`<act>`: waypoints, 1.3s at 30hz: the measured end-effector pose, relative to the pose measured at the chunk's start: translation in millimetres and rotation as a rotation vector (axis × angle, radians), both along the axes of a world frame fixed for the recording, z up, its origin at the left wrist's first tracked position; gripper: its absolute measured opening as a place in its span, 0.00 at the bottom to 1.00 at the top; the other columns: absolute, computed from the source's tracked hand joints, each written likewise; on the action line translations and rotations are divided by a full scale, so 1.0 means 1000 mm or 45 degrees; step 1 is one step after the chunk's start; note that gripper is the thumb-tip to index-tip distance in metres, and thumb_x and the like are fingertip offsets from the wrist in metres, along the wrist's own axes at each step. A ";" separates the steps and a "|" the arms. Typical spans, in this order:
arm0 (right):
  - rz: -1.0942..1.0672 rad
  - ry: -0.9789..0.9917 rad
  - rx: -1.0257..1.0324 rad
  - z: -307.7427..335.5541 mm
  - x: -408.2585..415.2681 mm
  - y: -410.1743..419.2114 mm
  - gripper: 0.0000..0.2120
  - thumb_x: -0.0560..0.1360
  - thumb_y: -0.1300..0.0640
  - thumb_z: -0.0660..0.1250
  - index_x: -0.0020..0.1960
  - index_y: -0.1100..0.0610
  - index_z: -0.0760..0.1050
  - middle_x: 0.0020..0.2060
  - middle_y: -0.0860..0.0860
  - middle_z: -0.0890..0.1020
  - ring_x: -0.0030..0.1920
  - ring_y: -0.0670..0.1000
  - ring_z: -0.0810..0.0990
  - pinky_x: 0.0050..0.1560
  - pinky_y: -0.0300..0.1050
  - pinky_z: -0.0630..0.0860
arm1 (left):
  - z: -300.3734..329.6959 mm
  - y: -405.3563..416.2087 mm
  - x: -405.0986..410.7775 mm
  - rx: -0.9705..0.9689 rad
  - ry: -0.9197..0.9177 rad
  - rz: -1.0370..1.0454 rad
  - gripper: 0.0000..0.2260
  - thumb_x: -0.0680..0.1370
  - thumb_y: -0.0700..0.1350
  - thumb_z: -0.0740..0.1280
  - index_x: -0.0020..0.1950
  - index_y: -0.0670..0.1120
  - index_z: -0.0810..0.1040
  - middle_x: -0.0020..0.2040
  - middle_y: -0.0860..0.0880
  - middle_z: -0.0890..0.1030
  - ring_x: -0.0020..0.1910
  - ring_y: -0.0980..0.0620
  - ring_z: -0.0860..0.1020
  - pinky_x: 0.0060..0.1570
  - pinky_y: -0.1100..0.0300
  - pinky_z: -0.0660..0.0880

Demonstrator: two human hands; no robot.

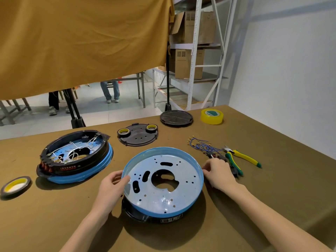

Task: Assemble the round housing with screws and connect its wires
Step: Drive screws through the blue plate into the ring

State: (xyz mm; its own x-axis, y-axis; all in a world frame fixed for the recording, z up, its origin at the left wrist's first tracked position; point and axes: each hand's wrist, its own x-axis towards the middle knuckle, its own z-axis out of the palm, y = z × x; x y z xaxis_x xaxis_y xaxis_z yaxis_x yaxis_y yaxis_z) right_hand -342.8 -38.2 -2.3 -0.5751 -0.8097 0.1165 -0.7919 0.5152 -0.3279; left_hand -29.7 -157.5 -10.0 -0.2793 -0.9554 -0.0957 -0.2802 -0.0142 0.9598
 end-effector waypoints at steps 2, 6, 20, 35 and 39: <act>-0.020 -0.136 -0.232 0.003 -0.001 0.000 0.04 0.79 0.58 0.71 0.53 0.55 0.83 0.46 0.49 0.84 0.47 0.48 0.80 0.54 0.44 0.77 | -0.002 -0.004 -0.005 0.003 -0.006 -0.041 0.21 0.82 0.41 0.69 0.74 0.48 0.73 0.65 0.47 0.79 0.64 0.48 0.77 0.51 0.54 0.80; -0.019 -0.288 -0.655 0.018 0.011 -0.002 0.03 0.79 0.61 0.71 0.51 0.54 0.79 0.40 0.44 0.80 0.42 0.42 0.77 0.40 0.30 0.70 | -0.007 -0.004 -0.010 0.084 0.114 -0.152 0.19 0.81 0.39 0.66 0.71 0.52 0.74 0.58 0.49 0.83 0.55 0.51 0.82 0.43 0.57 0.80; 0.127 -0.582 -0.678 0.026 0.038 -0.011 0.03 0.77 0.61 0.72 0.47 0.54 0.83 0.37 0.48 0.84 0.36 0.41 0.80 0.37 0.33 0.74 | -0.012 0.019 -0.013 0.008 0.204 -0.462 0.16 0.73 0.51 0.66 0.60 0.55 0.81 0.51 0.53 0.86 0.49 0.53 0.85 0.42 0.61 0.81; 0.193 -0.582 -0.659 0.015 0.049 0.014 0.05 0.78 0.59 0.73 0.49 0.48 0.82 0.40 0.45 0.84 0.42 0.42 0.82 0.41 0.32 0.77 | -0.003 0.040 -0.011 -0.864 -0.045 0.008 0.17 0.81 0.41 0.66 0.69 0.50 0.73 0.62 0.58 0.74 0.64 0.65 0.71 0.66 0.68 0.66; 0.108 -0.852 -0.838 0.014 0.045 0.006 0.06 0.78 0.61 0.72 0.48 0.50 0.83 0.37 0.45 0.85 0.39 0.39 0.81 0.40 0.31 0.76 | 0.015 0.068 -0.020 -1.142 -0.397 -0.626 0.14 0.79 0.65 0.62 0.58 0.61 0.79 0.54 0.69 0.79 0.60 0.69 0.73 0.61 0.71 0.67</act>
State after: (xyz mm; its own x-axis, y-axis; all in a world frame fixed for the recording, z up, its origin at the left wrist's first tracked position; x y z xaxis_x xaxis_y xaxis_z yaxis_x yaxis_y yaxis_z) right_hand -297.4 -32.5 12.0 -0.6304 -0.7407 0.2323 -0.3602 0.0140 -0.9328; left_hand -49.2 -89.6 4.7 -0.7374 -0.5015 0.4526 -0.2979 0.8428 0.4483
